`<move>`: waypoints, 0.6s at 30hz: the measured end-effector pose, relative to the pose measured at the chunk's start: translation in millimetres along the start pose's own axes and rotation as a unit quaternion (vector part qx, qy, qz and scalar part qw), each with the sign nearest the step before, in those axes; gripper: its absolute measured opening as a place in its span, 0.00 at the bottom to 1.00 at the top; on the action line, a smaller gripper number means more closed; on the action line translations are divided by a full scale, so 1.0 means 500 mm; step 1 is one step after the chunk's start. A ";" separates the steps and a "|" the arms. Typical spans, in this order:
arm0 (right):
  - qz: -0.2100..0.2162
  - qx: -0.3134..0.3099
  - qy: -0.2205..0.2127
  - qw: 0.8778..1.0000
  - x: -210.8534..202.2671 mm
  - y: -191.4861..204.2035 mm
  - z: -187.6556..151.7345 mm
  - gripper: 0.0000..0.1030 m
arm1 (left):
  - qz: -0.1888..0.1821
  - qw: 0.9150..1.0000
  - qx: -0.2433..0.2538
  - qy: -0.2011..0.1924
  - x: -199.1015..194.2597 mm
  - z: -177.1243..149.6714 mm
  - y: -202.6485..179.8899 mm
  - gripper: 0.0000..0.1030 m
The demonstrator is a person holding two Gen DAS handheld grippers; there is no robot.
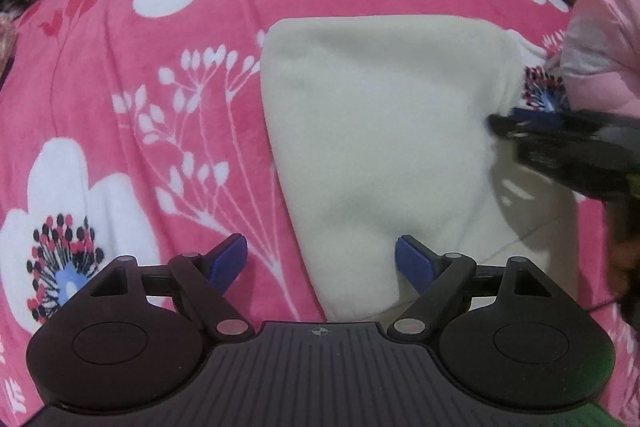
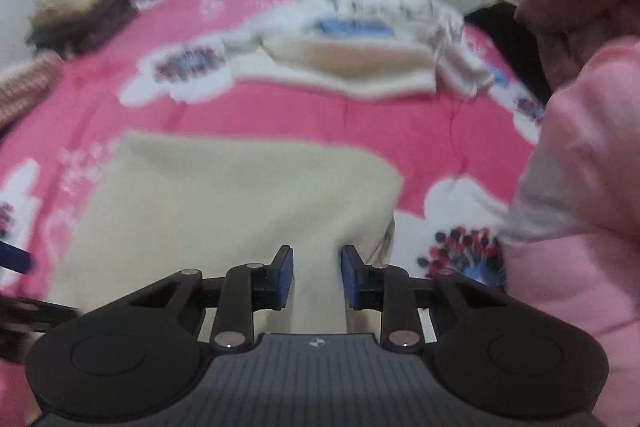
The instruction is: Fold clothes
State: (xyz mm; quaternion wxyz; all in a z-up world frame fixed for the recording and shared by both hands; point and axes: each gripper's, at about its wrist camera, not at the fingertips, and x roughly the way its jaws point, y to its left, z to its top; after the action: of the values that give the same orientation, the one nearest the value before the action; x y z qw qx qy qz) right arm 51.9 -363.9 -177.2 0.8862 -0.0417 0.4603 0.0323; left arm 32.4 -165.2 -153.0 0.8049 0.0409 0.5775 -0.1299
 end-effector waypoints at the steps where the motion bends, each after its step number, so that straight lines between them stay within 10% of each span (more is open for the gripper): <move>1: 0.008 0.015 0.006 1.000 0.012 -0.010 -0.001 0.28 | 0.005 1.000 0.004 -0.001 -0.001 0.000 -0.004 0.81; 18: 0.004 0.026 -0.038 0.999 -0.034 0.003 0.081 0.17 | 0.020 1.000 0.017 0.006 -0.001 0.006 -0.013 0.81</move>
State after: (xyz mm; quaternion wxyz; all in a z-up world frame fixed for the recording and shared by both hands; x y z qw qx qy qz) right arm 75.0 -358.4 -140.2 0.9035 -0.0155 0.4275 0.0248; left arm 33.4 -171.9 -151.1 0.8033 0.0670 0.5789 -0.1230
